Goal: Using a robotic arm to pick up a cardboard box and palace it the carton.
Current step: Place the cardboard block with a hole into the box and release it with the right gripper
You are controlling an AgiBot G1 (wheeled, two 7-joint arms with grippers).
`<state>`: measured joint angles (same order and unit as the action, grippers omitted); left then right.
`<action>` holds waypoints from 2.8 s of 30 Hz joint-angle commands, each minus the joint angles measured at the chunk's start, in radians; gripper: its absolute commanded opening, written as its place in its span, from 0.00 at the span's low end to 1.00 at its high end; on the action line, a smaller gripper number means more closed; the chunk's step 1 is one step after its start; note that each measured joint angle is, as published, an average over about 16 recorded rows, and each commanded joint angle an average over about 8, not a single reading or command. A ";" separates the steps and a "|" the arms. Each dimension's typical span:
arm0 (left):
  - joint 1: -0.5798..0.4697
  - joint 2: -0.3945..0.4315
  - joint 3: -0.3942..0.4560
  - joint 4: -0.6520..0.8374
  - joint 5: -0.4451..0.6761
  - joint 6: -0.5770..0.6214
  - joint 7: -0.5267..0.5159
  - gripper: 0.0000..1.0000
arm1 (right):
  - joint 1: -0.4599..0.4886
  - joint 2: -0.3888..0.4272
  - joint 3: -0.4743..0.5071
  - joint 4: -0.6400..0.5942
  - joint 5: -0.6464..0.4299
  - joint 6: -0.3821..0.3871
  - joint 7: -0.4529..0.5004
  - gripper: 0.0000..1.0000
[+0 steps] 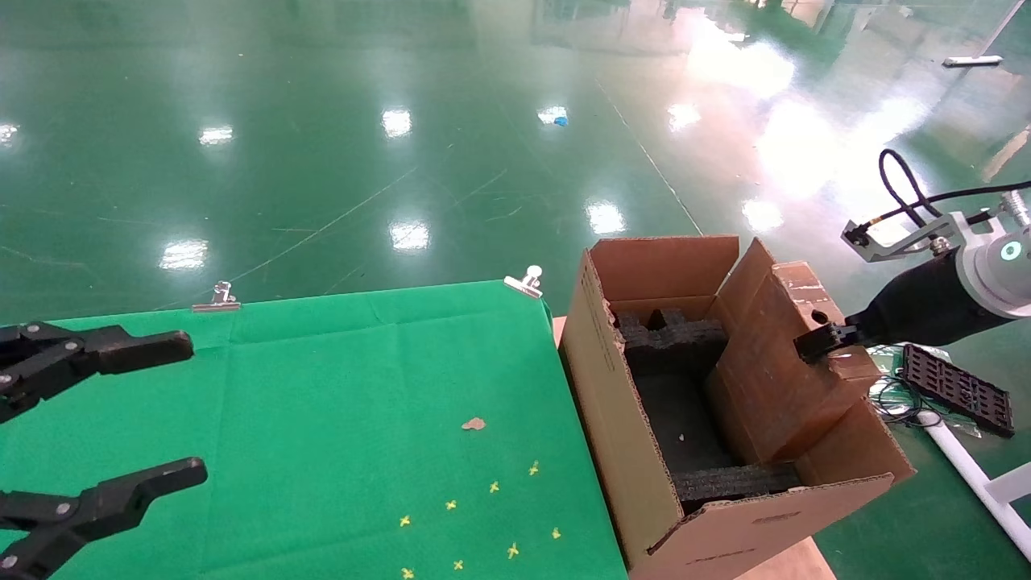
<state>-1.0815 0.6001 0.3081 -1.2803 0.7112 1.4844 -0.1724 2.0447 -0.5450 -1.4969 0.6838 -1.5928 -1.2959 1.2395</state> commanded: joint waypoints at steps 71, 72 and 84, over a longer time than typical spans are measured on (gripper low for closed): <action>-0.001 -0.001 0.003 0.000 -0.002 -0.001 0.001 1.00 | -0.227 -0.350 0.020 -0.546 0.117 0.263 -0.365 1.00; -0.001 -0.001 0.003 0.000 -0.002 -0.001 0.001 1.00 | -0.208 -0.348 0.021 -0.544 0.117 0.261 -0.372 1.00; -0.001 -0.001 0.003 0.000 -0.002 -0.001 0.002 1.00 | 0.032 -0.266 0.078 -0.409 0.170 0.243 -0.498 1.00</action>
<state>-1.0823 0.5987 0.3115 -1.2803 0.7089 1.4829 -0.1707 2.0591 -0.8161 -1.4216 0.2655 -1.4239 -1.0517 0.7559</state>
